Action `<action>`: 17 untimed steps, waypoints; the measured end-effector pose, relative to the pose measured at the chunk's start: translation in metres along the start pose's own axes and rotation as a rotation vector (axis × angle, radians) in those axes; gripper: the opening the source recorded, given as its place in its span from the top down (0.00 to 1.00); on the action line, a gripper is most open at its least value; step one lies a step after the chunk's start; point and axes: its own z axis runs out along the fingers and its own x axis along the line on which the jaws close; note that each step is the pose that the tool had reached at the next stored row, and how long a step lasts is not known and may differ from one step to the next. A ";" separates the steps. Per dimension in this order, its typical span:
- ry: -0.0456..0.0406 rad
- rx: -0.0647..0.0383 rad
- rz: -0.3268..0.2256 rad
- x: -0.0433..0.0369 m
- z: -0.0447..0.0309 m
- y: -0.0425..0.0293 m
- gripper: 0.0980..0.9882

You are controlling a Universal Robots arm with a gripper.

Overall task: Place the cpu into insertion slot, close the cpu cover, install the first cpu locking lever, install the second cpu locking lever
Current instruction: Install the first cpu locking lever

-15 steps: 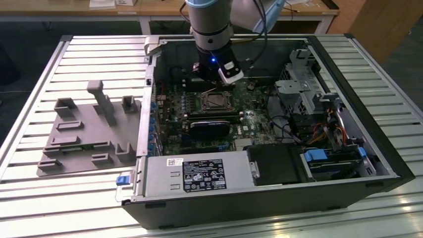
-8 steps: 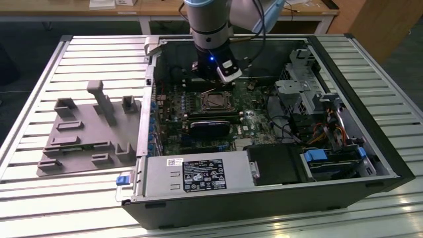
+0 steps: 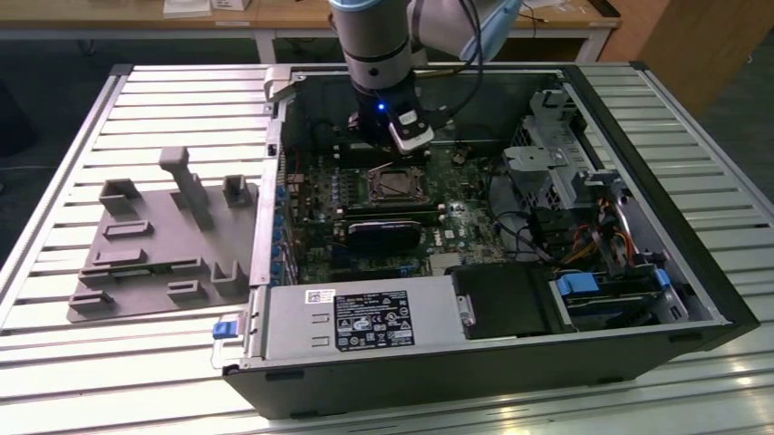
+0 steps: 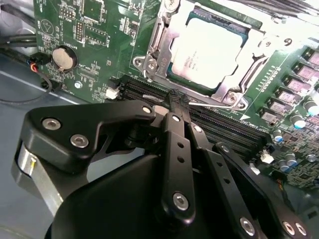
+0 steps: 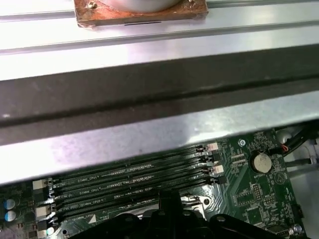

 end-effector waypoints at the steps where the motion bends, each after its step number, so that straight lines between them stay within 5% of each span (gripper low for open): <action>1: -0.0009 0.001 0.004 0.0003 0.0001 0.0004 1.00; 17: -0.0187 0.019 0.083 0.0032 0.0030 0.0069 1.00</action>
